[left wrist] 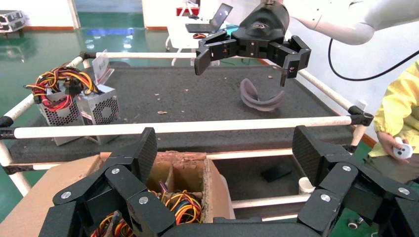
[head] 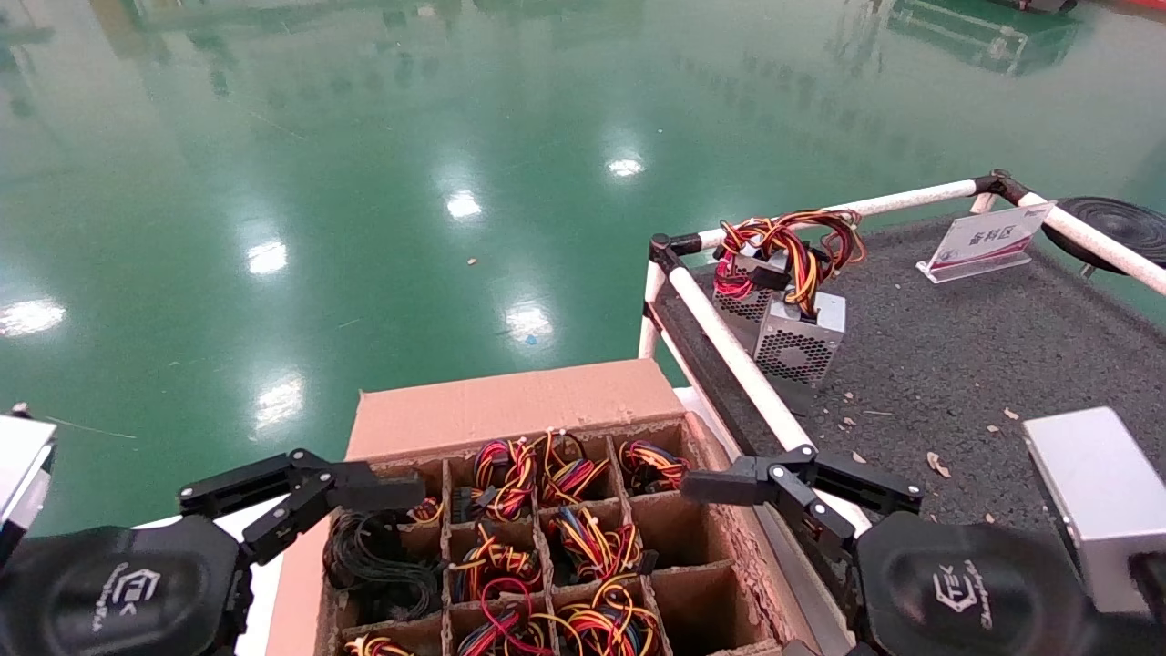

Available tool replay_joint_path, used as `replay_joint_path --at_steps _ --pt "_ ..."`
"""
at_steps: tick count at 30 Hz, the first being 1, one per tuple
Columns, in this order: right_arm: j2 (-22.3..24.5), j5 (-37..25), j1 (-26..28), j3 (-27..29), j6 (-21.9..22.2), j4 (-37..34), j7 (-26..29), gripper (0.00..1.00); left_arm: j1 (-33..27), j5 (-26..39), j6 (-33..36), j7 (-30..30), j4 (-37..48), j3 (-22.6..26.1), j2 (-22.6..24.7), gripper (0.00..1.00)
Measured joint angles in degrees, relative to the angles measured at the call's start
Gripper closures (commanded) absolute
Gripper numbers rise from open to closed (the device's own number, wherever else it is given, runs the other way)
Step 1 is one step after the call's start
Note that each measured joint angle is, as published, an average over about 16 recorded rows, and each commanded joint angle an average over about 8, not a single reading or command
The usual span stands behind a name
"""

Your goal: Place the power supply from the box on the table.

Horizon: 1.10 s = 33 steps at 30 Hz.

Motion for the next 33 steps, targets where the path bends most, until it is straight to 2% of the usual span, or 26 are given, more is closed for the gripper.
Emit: replay_joint_path --at_steps 2,3,10,11,33 --pt "0.00 0.00 0.00 0.00 0.00 0.00 0.00 0.00 0.00 0.00 0.00 0.00 0.00 0.00 0.00 0.00" --pt "0.00 0.00 0.00 0.00 0.00 0.00 0.00 0.00 0.00 0.00 0.00 0.00 0.00 0.00 0.00 0.09" --pt "0.00 0.00 0.00 0.00 0.00 0.00 0.00 0.00 0.00 0.00 0.00 0.00 0.00 0.00 0.00 0.95" --pt "0.00 0.00 0.00 0.00 0.00 0.00 0.00 0.00 0.00 0.00 0.00 0.00 0.00 0.00 0.00 1.00" --pt "0.00 0.00 0.00 0.00 0.00 0.00 0.00 0.00 0.00 0.00 0.00 0.00 0.00 0.00 0.00 1.00"
